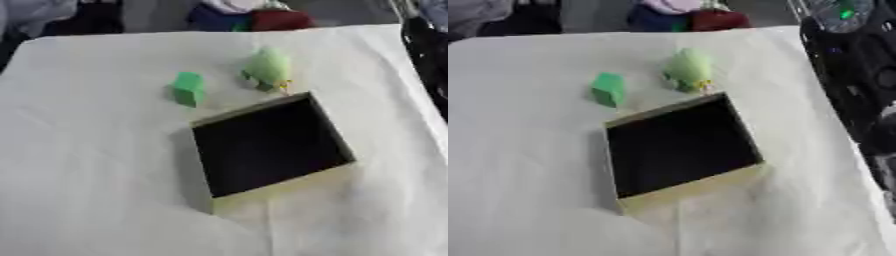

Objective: Pick up objects on the table and place them in the box.

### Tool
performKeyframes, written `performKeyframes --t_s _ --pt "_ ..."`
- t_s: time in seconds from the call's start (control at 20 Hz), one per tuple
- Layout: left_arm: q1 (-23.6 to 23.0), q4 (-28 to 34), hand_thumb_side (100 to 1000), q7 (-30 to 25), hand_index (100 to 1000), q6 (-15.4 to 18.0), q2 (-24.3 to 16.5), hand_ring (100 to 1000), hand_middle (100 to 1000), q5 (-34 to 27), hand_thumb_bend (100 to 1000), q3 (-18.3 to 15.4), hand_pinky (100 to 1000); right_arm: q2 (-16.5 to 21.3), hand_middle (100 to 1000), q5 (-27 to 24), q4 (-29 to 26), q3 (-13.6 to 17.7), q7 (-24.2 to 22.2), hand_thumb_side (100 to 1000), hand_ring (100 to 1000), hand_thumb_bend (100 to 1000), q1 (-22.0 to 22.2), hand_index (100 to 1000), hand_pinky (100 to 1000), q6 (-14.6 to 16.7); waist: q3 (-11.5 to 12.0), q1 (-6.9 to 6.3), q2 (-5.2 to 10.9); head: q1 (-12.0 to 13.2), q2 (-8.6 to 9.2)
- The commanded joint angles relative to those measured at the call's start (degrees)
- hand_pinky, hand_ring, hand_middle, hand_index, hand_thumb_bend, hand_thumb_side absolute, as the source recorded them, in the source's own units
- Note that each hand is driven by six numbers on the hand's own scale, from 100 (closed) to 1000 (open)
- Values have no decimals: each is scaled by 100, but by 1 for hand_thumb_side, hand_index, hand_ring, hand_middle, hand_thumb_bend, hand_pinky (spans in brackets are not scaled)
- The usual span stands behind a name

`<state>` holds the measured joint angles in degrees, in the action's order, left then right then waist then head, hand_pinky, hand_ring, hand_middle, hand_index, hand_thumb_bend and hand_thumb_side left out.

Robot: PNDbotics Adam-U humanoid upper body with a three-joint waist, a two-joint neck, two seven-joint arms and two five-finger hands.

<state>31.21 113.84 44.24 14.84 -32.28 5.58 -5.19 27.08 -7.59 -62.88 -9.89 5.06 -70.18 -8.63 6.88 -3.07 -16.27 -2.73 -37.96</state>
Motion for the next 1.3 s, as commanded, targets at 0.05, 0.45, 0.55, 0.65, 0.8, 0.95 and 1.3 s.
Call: performKeyframes --t_s 0.05,0.45,0.55,0.65,0.8,0.95,1.3 --pt "62 76 1000 25 988 2 -98 771 823 10 245 -71 808 123 873 58 -14 44 7 1000 896 181 -149 1000 885 -11 18 1 105 -53 12" --pt "93 76 1000 0 989 26 -85 772 823 -5 246 -67 809 83 883 309 262 49 -81 1000 906 161 -117 1000 887 24 38 4 118 -135 -76" --pt "98 76 1000 -3 989 32 -84 773 824 -4 245 -68 810 68 885 372 330 53 -126 1000 907 155 -108 1000 888 26 45 4 122 -135 -85" --pt "103 76 1000 -7 989 38 -78 773 823 -4 245 -68 810 45 885 439 404 59 -161 1000 907 155 -101 1000 887 24 49 7 124 -135 -91" --pt "131 76 1000 -13 989 48 -60 774 824 -10 242 -64 811 -25 886 595 654 77 -217 1000 908 125 -59 1000 886 0 65 11 131 -153 -87" --pt "157 76 1000 -23 989 58 -48 774 824 -13 243 -65 811 -141 886 785 1007 173 -215 1000 909 108 5 1000 886 31 99 5 137 -167 -72" --pt "189 76 1000 -25 989 67 -27 775 824 -22 241 -71 811 -275 892 1355 1543 179 -446 1000 915 132 225 1000 886 230 127 1 146 -173 -77"
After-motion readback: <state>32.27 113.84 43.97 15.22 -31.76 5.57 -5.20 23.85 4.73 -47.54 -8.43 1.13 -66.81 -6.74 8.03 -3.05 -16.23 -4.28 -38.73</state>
